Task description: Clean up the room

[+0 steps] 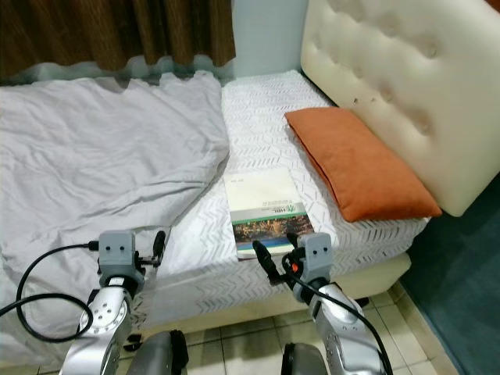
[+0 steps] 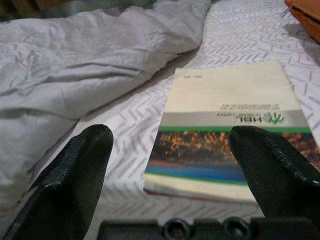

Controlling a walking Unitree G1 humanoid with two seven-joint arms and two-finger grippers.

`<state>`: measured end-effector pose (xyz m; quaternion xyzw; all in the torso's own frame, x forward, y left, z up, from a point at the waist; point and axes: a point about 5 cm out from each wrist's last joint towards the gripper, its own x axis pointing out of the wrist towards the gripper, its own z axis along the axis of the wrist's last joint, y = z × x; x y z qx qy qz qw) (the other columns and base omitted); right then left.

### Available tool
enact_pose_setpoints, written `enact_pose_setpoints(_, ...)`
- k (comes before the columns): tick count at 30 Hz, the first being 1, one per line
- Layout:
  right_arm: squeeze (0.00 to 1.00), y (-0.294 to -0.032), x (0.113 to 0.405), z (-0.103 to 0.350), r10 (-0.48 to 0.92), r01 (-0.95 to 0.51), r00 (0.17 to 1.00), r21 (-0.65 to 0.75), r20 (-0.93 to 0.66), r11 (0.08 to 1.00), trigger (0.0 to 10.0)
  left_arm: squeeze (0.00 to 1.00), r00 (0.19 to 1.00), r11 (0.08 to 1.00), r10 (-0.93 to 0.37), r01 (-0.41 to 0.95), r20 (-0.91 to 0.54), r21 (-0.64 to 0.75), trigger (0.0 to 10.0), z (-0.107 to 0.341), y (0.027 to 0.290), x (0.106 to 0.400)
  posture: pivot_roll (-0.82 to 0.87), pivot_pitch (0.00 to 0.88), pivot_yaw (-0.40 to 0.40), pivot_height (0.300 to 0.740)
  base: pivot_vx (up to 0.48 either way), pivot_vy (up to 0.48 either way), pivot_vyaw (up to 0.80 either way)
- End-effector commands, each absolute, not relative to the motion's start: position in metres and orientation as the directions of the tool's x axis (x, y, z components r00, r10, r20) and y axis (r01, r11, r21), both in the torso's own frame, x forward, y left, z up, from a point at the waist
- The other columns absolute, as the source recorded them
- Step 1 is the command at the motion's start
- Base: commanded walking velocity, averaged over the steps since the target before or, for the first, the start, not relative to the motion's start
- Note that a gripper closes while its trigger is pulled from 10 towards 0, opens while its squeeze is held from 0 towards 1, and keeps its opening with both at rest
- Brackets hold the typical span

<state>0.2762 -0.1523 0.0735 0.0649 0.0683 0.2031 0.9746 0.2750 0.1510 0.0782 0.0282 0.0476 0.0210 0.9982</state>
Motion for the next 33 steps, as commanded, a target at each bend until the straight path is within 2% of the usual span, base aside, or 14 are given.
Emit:
enact_pose_setpoints(1, 0.00, -0.154, 0.279, 0.075, 0.402, -0.383, 0.910, 0.166, -0.100, 0.909, 10.0, 0.00, 0.995, 0.997, 0.041, -0.035, -0.094, 0.066, 10.0, 0.079, 0.151, 0.277, -0.05, 0.044, 0.004, 0.667, 0.000, 0.000, 0.00)
enact_pose_setpoints(14, 0.00, -0.155, 0.277, 0.068, 0.425, -0.401, 0.894, 0.173, -0.142, 0.900, 10.0, 0.00, 0.993, 0.996, 0.054, -0.046, -0.107, 0.073, 10.0, 0.077, 0.155, 0.276, -0.04, 0.045, 0.002, 0.732, 0.000, 0.000, 0.00)
enact_pose_setpoints(20, 0.00, -0.153, 0.278, 0.064, 0.415, -0.398, 0.892, 0.126, -0.176, 0.909, 10.0, 0.00, 0.992, 0.998, 0.055, -0.050, -0.112, 0.043, 10.0, 0.076, 0.158, 0.274, -0.03, 0.043, 0.001, 0.740, 0.000, 0.000, 0.00)
enact_pose_setpoints(26, 0.00, -0.150, 0.279, 0.064, 0.429, -0.410, 0.888, 0.137, -0.165, 0.902, 10.0, 0.00, 0.993, 1.000, 0.022, -0.020, -0.117, 0.021, 10.0, 0.075, 0.152, 0.270, -0.03, 0.032, 0.003, 0.740, -0.321, 0.361, 0.00)
enact_pose_setpoints(33, 0.00, -0.150, 0.279, 0.063, 0.434, -0.420, 0.884, 0.112, -0.173, 0.901, 10.0, 0.00, 0.992, 1.000, 0.013, -0.010, -0.122, 0.022, 10.0, 0.074, 0.153, 0.271, -0.02, 0.025, 0.001, 0.740, -0.262, 0.380, 0.55)
